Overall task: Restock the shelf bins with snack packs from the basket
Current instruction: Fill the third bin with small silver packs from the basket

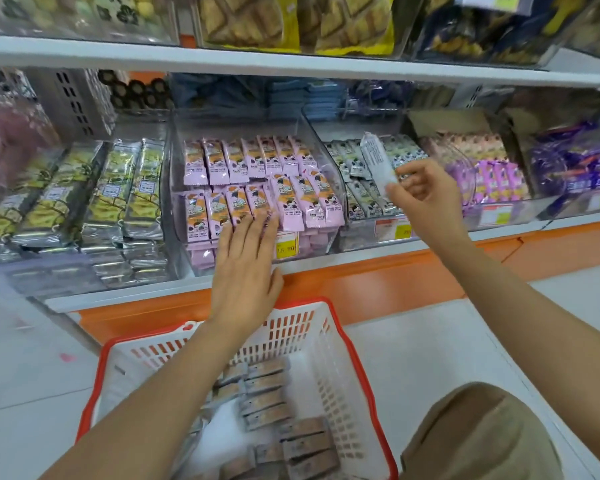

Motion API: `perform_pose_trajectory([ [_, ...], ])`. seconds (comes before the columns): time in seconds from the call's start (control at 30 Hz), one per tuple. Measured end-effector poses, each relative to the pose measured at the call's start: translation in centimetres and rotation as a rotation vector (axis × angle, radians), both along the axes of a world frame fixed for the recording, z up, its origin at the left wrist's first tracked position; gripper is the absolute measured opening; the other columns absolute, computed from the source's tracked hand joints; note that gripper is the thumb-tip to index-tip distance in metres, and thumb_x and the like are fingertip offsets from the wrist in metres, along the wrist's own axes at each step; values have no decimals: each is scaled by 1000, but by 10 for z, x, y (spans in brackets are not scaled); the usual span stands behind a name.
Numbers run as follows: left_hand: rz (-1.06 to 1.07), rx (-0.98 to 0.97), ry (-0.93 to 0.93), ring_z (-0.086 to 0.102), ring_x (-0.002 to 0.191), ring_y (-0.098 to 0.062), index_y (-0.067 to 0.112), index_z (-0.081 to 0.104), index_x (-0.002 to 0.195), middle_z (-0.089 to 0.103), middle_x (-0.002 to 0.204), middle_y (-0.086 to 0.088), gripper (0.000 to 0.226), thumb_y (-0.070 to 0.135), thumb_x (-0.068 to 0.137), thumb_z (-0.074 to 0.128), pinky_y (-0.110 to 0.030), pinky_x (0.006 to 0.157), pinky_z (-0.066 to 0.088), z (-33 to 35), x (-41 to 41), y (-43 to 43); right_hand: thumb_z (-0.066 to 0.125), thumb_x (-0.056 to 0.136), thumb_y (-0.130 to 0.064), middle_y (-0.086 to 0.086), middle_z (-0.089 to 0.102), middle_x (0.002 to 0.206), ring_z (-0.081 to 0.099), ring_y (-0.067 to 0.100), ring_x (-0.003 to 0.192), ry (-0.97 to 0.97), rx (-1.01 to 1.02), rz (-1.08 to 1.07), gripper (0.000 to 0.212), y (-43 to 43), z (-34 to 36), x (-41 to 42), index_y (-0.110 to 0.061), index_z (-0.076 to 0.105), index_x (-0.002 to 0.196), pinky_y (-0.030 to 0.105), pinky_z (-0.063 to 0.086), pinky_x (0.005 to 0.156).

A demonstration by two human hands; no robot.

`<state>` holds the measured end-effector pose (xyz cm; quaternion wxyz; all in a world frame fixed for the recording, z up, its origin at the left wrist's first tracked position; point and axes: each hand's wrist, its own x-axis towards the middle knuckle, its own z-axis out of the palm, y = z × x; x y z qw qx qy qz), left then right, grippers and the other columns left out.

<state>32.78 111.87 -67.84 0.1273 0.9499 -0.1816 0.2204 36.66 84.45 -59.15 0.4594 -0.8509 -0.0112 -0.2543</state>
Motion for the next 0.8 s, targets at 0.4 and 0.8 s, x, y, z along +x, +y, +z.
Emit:
perform_pose_trajectory([
  [0.4,66,101,-78,33,141,-36,6,25,155,34,155,-16,82,17,83,64,-52,121,16,-10,7,-5,69,83,-29,17,65,94,61,32,83,160,-442,-391,32,-106,-25,38,-13,68,111,33,44,71],
  [0.8,48,68,-107,18,149,-33,6,17,157,22,161,-16,83,13,84,57,-51,123,6,-10,4,-4,70,88,-27,19,47,117,51,33,102,143,-513,-423,37,-90,-15,32,-8,65,120,38,45,87],
])
